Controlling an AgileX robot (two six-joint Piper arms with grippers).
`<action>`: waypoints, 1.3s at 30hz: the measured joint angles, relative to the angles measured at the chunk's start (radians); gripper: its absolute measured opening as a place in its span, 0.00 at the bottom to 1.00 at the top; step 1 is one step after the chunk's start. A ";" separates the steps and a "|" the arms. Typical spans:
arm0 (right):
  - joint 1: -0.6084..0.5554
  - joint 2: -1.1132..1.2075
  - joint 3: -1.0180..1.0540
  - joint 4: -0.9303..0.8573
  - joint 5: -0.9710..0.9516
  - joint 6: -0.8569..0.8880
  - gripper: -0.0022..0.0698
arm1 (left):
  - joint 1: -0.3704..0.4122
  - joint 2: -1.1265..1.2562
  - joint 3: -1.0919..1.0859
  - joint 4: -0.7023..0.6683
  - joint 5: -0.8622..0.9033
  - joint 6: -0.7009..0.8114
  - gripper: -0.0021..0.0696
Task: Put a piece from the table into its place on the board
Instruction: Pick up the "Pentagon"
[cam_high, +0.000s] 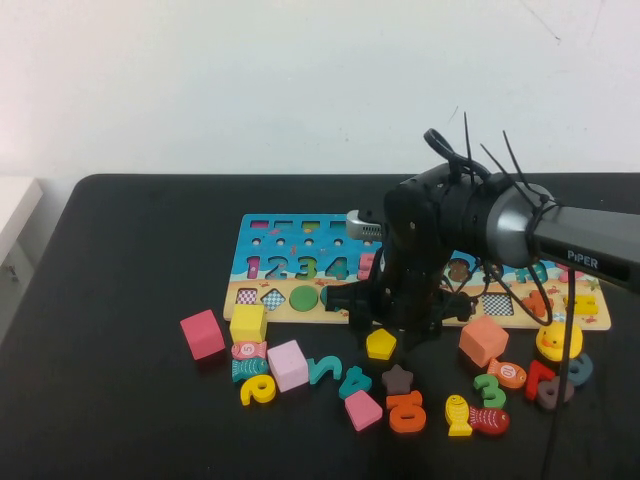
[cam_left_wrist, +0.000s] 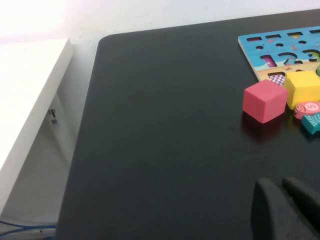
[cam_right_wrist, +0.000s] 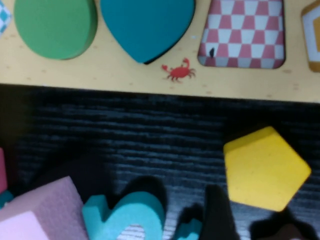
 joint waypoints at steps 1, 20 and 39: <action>0.000 0.000 0.000 -0.003 0.000 0.005 0.67 | 0.000 0.000 0.000 0.000 0.000 0.000 0.03; 0.006 0.079 -0.073 -0.060 0.069 0.011 0.67 | 0.000 0.000 0.000 0.000 0.000 0.000 0.03; 0.008 0.079 -0.095 -0.093 0.100 -0.079 0.54 | 0.000 0.000 0.000 0.000 0.000 0.000 0.03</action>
